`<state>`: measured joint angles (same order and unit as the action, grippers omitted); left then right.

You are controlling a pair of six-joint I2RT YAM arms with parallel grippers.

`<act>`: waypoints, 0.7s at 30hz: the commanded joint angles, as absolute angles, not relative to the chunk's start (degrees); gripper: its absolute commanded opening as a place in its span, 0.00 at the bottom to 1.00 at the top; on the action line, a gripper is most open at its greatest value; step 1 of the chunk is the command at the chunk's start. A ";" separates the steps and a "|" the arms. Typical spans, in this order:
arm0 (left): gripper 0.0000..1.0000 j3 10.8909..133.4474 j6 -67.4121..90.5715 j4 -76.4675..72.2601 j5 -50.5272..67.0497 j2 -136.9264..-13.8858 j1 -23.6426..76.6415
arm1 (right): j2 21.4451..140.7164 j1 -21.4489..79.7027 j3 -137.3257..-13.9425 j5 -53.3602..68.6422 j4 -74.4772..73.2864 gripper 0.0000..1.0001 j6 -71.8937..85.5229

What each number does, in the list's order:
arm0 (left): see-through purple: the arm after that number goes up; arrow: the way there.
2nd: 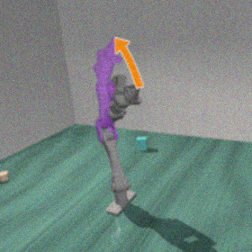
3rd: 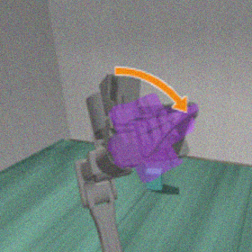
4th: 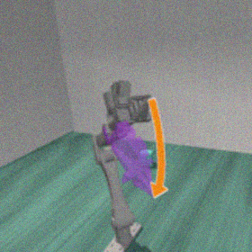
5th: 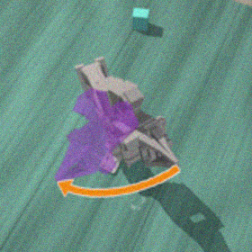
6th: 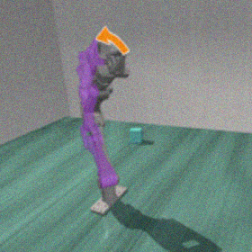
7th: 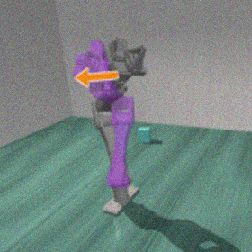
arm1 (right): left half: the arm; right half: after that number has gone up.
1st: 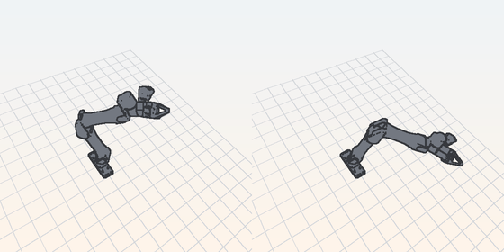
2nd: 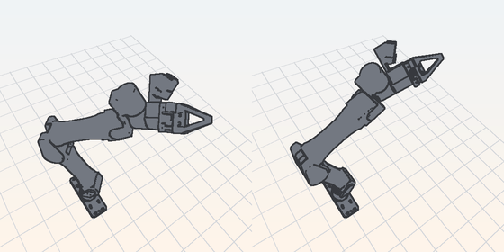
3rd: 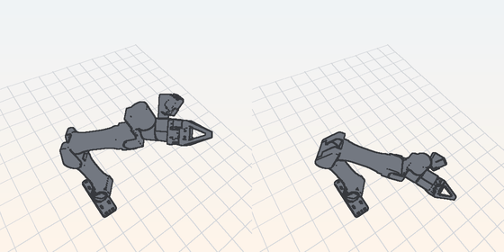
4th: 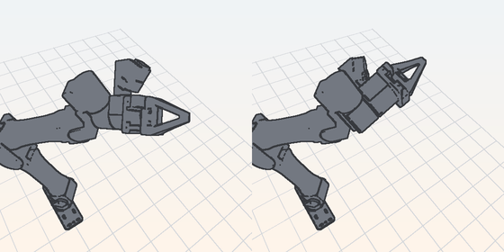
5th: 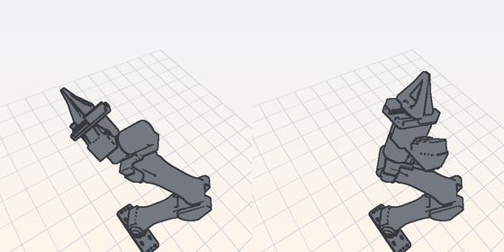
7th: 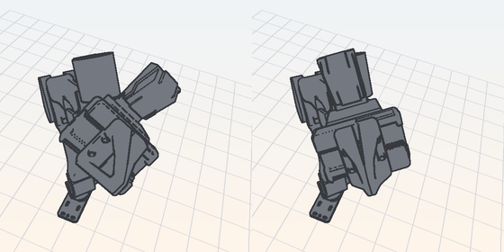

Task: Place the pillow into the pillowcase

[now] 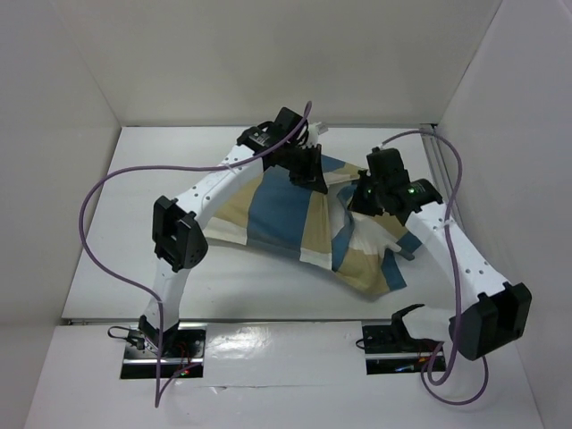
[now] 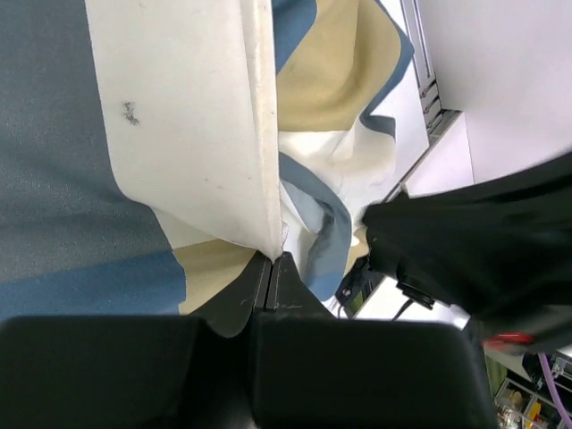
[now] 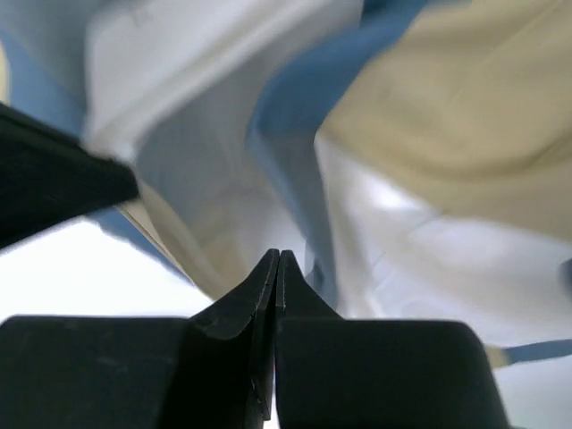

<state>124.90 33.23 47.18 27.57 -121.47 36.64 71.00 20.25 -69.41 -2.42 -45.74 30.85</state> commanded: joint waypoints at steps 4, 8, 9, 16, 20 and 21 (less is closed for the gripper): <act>0.00 125.16 32.78 44.47 30.41 -118.84 35.68 | 78.47 22.06 -59.16 9.48 -29.21 0.00 35.33; 0.00 122.26 33.31 44.47 28.75 -117.25 34.63 | 89.80 22.06 -63.44 9.76 -24.34 0.00 34.02; 0.00 121.21 32.79 44.47 28.74 -116.55 34.63 | 92.70 22.06 -69.20 8.62 -27.48 0.00 32.10; 0.00 119.88 32.26 44.47 28.74 -115.93 33.49 | 81.76 22.06 -79.54 -3.32 -41.36 0.03 27.33; 0.00 119.88 32.26 44.47 29.79 -117.77 33.49 | 75.24 19.17 -71.56 -5.29 -44.91 0.59 28.92; 0.00 120.40 32.26 44.47 29.79 -117.77 33.49 | 74.63 18.55 -69.98 -3.79 -44.91 0.68 29.44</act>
<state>119.61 33.12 46.22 27.94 -120.55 33.56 76.38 20.45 -74.50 -1.45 -38.20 29.47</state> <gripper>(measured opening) 0.028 0.623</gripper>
